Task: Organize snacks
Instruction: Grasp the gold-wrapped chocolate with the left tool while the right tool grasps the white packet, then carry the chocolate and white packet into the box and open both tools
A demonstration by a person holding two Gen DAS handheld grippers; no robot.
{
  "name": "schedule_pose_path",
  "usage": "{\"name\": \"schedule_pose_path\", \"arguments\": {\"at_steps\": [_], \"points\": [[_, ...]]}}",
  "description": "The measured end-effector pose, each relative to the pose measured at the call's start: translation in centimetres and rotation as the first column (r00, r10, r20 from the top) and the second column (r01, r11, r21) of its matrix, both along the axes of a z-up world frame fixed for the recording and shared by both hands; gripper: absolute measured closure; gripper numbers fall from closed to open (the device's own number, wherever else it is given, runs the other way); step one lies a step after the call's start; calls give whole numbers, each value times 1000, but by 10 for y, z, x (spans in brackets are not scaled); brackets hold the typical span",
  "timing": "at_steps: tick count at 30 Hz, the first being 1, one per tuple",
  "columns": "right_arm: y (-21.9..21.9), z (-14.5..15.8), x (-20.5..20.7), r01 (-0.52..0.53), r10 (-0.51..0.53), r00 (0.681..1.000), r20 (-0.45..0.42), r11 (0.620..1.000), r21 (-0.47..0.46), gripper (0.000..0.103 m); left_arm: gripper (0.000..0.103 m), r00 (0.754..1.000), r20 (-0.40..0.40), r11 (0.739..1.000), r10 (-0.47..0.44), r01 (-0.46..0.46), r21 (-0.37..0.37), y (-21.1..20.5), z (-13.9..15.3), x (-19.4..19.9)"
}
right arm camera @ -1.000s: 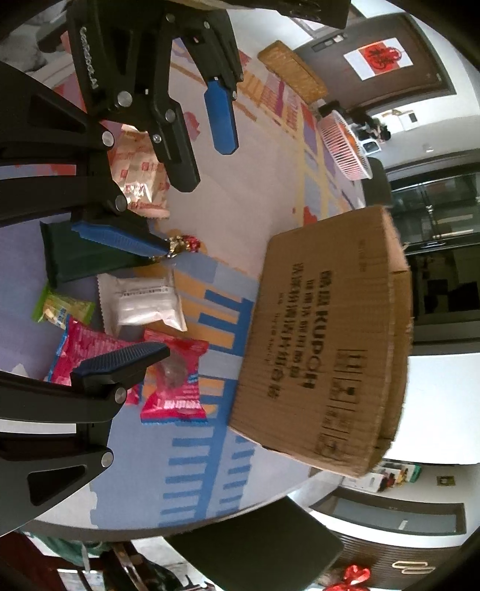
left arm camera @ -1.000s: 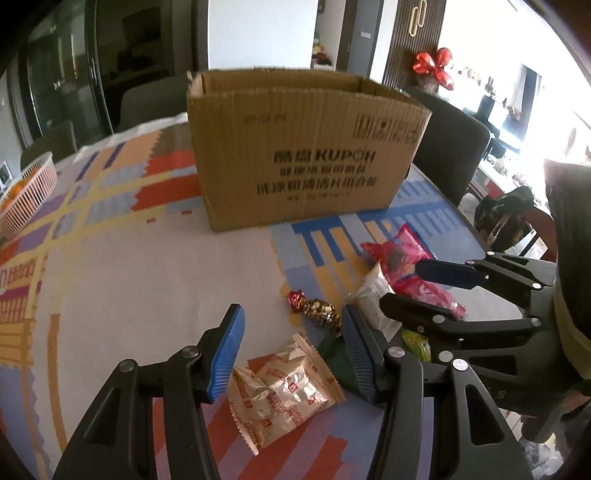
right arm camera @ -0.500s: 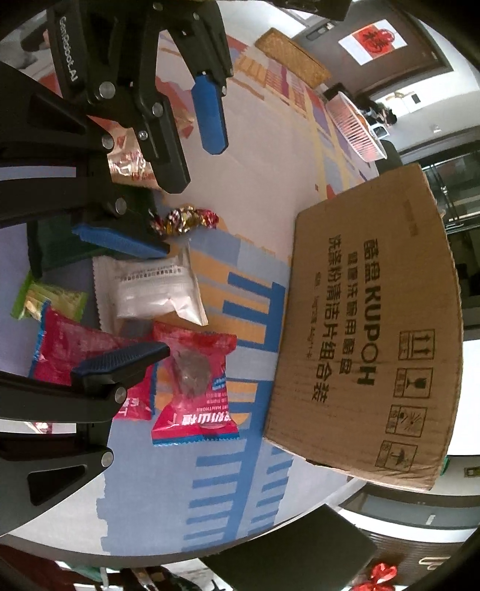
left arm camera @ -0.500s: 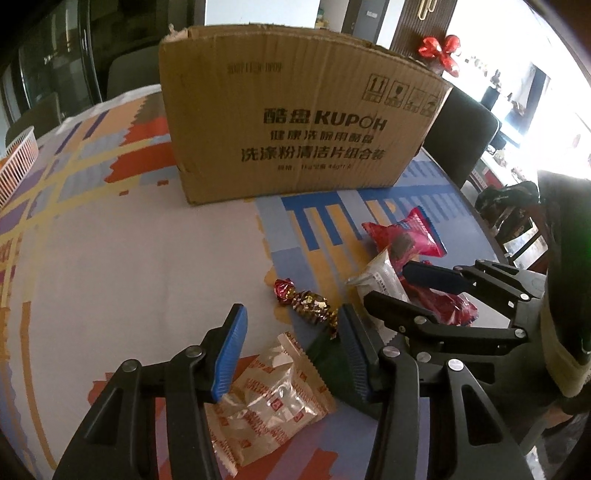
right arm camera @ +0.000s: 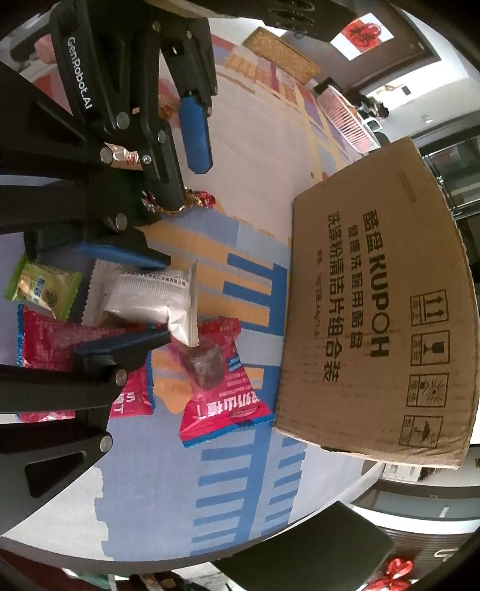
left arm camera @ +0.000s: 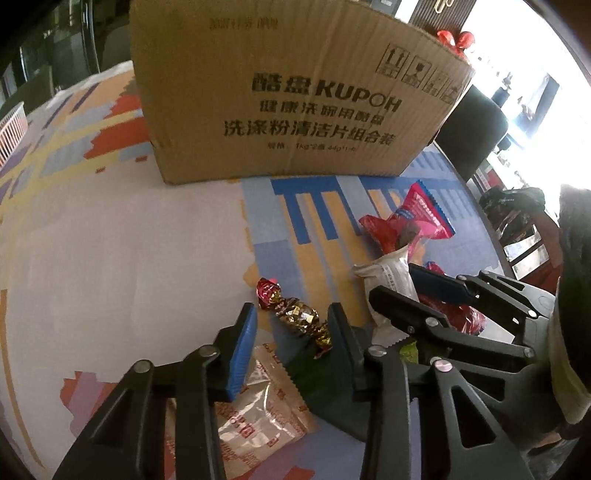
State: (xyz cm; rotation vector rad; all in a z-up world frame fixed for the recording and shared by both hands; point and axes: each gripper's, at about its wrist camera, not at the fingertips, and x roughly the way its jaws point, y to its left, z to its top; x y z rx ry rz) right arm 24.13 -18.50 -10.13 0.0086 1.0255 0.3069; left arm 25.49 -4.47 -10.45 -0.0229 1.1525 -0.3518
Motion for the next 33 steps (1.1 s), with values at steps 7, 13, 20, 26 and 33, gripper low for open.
{"name": "schedule_pose_path", "arguments": {"at_steps": [7, 13, 20, 26, 33], "points": [[-4, -1, 2, 8, -8, 1000, -8, 1000, 21, 68, 76, 1000, -26, 1000, 6, -6, 19, -5, -9, 5], [-1, -3, 4, 2, -2, 1000, -10, 1000, 13, 68, 81, 1000, -15, 999, -1, 1, 32, -7, -10, 6], [1, -2, 3, 4, -3, 1000, -5, 1000, 23, 72, 85, 1000, 19, 1000, 12, -12, 8, -2, 0, 1], [2, 5, -2, -1, 1, 1000, 12, 999, 38, 72, 85, 998, 59, 1000, 20, -20, -3, 2, 13, -9], [2, 26, -8, 0, -4, 998, 60, 998, 60, 72, 85, 991, 123, 999, 44, -41, -28, 10, 38, -18]]}}
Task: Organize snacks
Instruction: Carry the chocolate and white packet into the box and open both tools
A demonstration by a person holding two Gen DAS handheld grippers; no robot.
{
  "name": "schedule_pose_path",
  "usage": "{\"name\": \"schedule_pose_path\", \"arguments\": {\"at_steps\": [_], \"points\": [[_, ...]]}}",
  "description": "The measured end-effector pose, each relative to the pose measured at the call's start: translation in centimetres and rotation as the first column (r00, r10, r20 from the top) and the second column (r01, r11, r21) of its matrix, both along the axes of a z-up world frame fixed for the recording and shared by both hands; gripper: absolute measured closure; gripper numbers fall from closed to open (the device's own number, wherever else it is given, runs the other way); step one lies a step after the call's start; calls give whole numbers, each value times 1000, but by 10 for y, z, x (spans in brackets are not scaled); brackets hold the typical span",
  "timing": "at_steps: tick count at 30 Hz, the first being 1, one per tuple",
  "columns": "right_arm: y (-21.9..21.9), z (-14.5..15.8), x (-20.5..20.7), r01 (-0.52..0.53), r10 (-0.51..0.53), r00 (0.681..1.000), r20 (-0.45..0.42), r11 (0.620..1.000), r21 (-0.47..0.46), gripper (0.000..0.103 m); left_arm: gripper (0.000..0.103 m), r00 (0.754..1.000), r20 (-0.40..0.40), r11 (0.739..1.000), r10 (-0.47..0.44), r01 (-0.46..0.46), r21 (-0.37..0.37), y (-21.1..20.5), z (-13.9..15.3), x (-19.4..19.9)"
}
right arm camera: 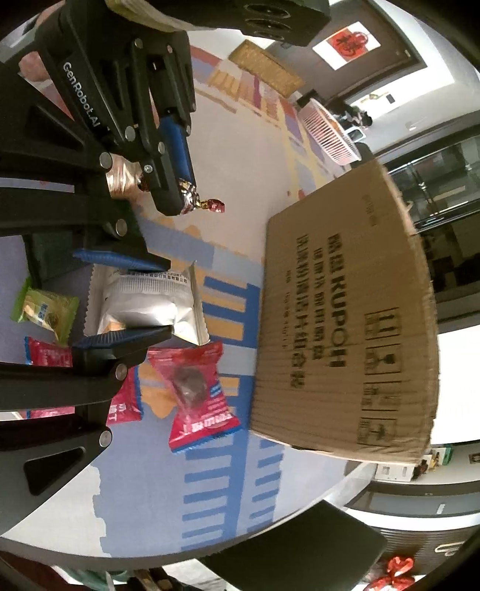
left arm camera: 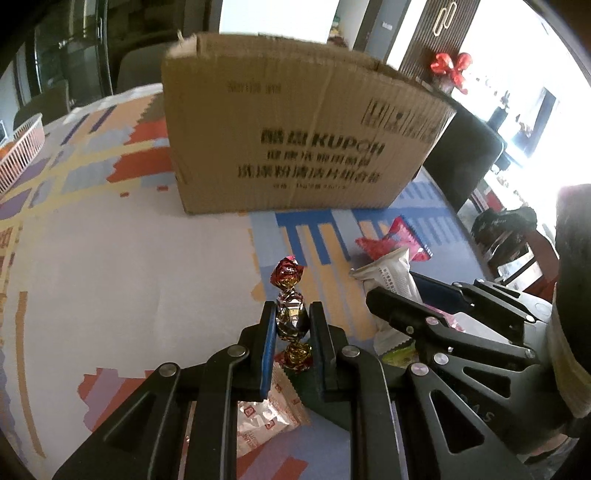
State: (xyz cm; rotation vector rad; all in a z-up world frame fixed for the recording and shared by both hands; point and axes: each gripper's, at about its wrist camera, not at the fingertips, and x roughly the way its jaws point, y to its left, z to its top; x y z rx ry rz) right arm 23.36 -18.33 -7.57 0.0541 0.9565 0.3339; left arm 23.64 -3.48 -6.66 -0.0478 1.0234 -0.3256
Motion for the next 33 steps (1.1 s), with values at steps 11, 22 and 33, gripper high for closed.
{"name": "schedule_pose_path", "arguments": {"at_steps": [11, 22, 33], "points": [[-2, 42, -8, 6, -9, 995, 100, 999, 37, 72, 85, 992, 128, 999, 22, -18, -30, 8, 48, -8], [-7, 95, -7, 18, -33, 973, 229, 998, 67, 72, 85, 967, 253, 999, 22, -9, -52, 8, 100, -11], [-7, 141, 7, 27, -50, 944, 327, 997, 76, 72, 85, 941, 336, 998, 37, -18, -60, 9, 137, 5]]}}
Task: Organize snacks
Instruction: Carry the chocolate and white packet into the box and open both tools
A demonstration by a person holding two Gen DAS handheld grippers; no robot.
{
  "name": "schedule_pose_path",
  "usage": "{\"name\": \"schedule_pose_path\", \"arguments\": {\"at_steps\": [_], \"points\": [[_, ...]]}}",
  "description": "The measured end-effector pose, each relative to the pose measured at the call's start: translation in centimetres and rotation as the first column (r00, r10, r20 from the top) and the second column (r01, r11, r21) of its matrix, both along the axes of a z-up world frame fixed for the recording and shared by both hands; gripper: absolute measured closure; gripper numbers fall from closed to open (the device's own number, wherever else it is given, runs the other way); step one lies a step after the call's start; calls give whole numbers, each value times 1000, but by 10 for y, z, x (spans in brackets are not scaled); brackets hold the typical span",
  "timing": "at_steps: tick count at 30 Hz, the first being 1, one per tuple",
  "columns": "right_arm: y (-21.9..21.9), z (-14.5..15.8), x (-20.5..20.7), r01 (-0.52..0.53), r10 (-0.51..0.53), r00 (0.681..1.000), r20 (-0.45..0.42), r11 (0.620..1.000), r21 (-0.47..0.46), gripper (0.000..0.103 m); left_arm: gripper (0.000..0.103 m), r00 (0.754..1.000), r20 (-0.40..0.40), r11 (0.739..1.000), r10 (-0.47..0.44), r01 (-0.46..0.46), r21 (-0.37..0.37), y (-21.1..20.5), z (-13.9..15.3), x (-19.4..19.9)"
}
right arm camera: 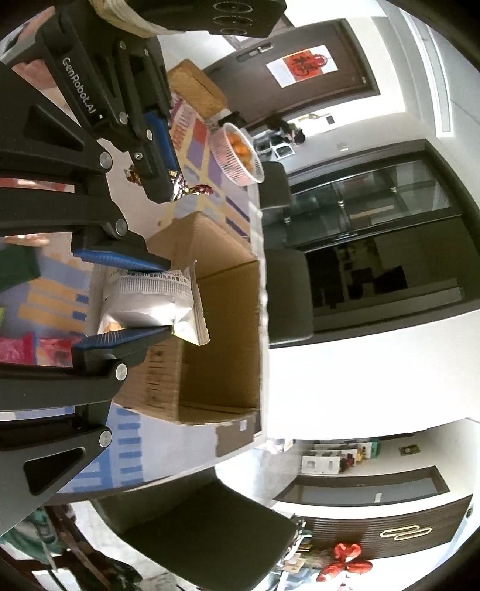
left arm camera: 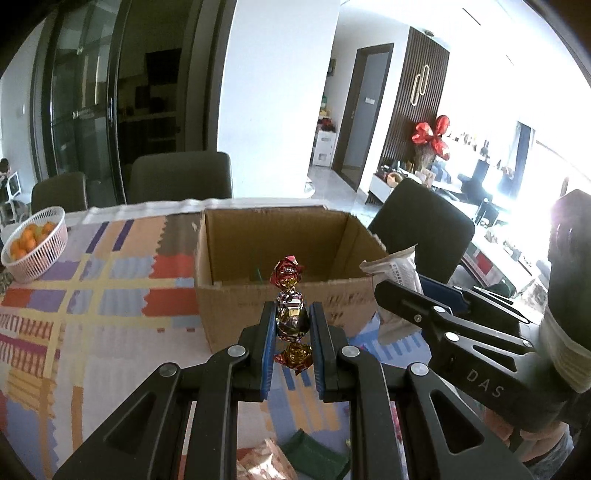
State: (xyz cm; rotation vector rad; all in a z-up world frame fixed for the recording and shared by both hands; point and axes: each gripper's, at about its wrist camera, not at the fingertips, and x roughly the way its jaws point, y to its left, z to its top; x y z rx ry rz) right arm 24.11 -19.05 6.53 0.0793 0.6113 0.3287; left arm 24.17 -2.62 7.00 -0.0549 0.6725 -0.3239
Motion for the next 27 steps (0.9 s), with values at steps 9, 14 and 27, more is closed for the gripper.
{"name": "schedule_pose_path", "arguments": {"at_steps": [9, 14, 27], "points": [[2, 18, 23, 15, -15, 1000, 27, 1000, 4, 72, 85, 1000, 20, 1000, 4, -4, 2, 3, 13, 24], [3, 22, 40, 18, -18, 1000, 25, 1000, -1, 72, 85, 1000, 23, 1000, 3, -3, 10, 1, 18, 40], [1, 27, 86, 34, -34, 999, 8, 999, -28, 72, 85, 999, -33, 1000, 5, -4, 20, 1, 17, 90]]}}
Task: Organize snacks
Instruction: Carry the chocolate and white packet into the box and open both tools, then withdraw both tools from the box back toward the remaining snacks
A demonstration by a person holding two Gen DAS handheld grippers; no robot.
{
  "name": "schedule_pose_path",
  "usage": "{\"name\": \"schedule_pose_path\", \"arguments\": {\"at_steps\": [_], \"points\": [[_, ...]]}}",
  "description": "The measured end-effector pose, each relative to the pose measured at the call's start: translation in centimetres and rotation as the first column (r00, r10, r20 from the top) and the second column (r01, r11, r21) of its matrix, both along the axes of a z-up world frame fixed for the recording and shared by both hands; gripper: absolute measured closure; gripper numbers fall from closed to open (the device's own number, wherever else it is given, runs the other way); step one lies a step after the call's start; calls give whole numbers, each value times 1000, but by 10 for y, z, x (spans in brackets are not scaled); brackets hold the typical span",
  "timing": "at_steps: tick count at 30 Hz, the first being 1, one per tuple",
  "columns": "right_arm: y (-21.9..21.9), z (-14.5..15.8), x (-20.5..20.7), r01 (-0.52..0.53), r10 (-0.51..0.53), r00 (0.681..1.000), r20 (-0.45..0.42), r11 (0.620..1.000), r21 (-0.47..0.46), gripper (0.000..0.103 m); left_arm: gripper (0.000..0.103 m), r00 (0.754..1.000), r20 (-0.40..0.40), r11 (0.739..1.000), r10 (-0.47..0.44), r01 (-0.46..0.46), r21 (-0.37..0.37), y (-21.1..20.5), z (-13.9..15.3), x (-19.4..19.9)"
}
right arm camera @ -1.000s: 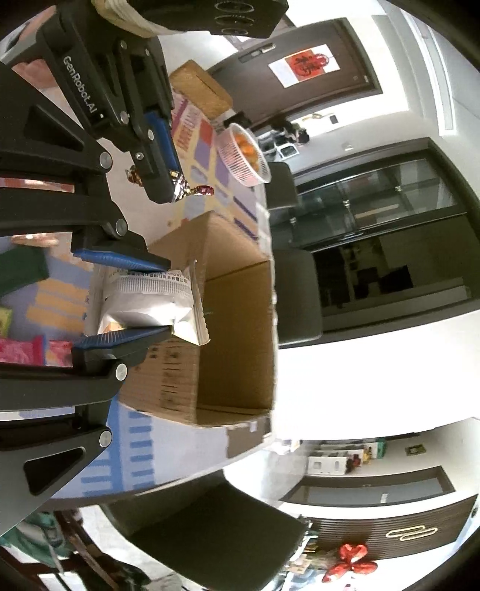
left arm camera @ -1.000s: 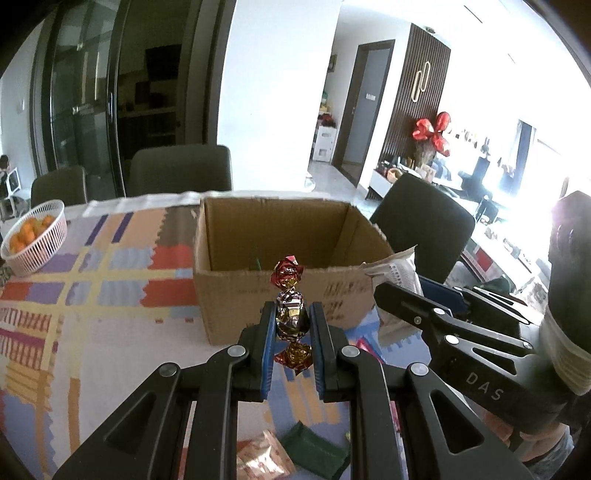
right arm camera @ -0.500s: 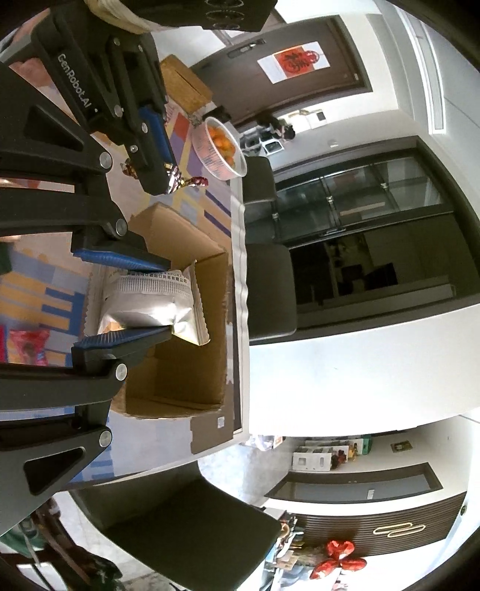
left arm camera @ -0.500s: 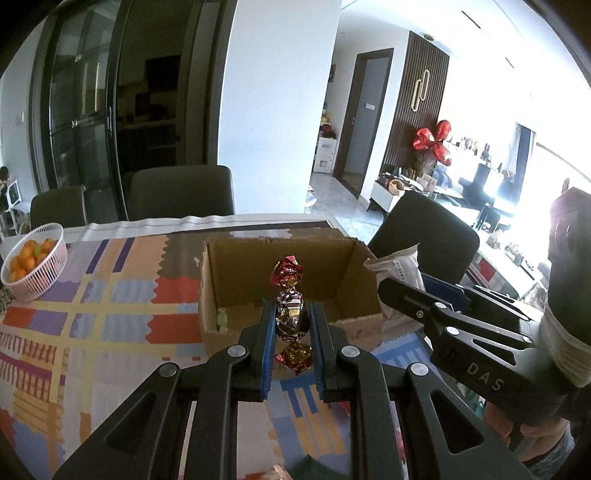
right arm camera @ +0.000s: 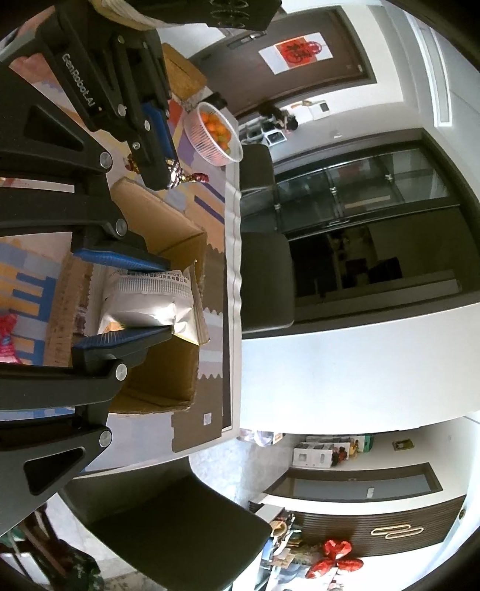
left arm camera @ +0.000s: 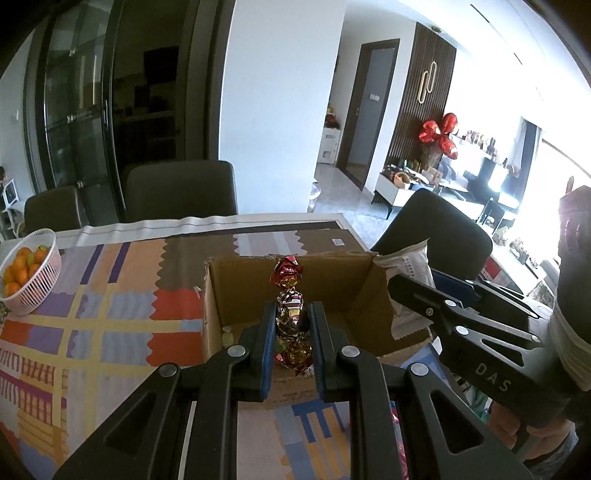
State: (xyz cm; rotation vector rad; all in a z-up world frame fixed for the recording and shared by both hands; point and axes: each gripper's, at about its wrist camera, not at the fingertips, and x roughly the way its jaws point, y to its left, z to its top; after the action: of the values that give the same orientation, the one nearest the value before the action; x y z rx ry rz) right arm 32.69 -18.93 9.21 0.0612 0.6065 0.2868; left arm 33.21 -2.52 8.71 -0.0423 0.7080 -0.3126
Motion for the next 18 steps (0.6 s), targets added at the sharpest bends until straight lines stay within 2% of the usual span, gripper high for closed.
{"name": "schedule_pose_path", "arguments": {"at_steps": [5, 9, 10, 12, 13, 18], "points": [[0, -6, 12, 2, -3, 1000, -23, 1000, -14, 72, 85, 999, -38, 1000, -7, 8, 16, -4, -9, 17], [-1, -12, 24, 8, -9, 999, -47, 1000, -25, 72, 84, 998, -59, 998, 4, 0, 63, -11, -15, 30], [0, -13, 26, 12, -14, 999, -51, 1000, -26, 70, 77, 998, -53, 997, 23, -19, 79, -11, -15, 31], [-1, -16, 29, 30, -33, 997, -69, 999, -34, 58, 60, 998, -47, 994, 48, -43, 101, -11, -15, 30], [-3, -17, 30, 45, -48, 996, -78, 998, -34, 52, 58, 998, -40, 994, 49, -45, 97, -10, -15, 27], [-10, -19, 16, 82, -86, 993, -81, 996, -43, 48, 55, 999, -22, 994, 39, -37, 103, -6, -15, 5]]}}
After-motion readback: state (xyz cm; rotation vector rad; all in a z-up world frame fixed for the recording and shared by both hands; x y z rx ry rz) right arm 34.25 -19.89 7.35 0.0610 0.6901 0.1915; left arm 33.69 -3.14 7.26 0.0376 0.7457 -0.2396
